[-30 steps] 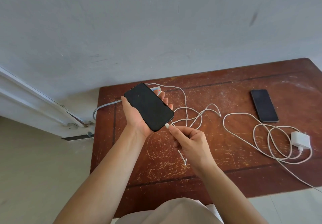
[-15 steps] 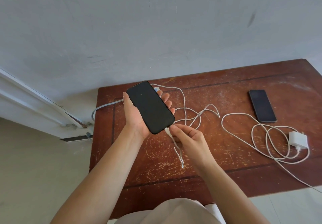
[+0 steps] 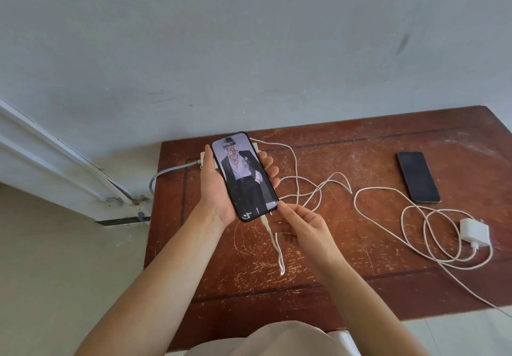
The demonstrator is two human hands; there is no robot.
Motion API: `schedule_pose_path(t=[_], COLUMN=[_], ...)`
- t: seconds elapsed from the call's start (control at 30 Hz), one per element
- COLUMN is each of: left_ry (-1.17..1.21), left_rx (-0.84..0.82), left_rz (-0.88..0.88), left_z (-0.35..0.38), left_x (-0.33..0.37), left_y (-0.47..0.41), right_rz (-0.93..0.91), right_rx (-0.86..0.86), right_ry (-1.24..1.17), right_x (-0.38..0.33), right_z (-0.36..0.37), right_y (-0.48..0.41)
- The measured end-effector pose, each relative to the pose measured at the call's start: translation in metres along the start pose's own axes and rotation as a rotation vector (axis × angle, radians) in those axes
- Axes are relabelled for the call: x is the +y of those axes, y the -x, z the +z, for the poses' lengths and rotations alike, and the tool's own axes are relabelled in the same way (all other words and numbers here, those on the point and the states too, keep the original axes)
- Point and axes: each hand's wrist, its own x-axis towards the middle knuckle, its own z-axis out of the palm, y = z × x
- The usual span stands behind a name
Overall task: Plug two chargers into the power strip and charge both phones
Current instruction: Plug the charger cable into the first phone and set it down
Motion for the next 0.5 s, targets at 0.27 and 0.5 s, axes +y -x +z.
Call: schedule_pose_path(t=[0.27,0.5], left_ry=[-0.024,-0.033], left_rx=[-0.013,-0.002], left_rz=[-0.003,-0.021], left_z=[-0.01,-0.016], left_x=[-0.005,-0.007], left_y=[-0.007,-0.006], right_rz=[-0.036,-0.047], right_rx=[-0.049,-0.062], right_ry=[0.015,0.059], right_x=[0.001,0.005], right_z=[-0.004,-0.006], right_y=[0.002,0.002])
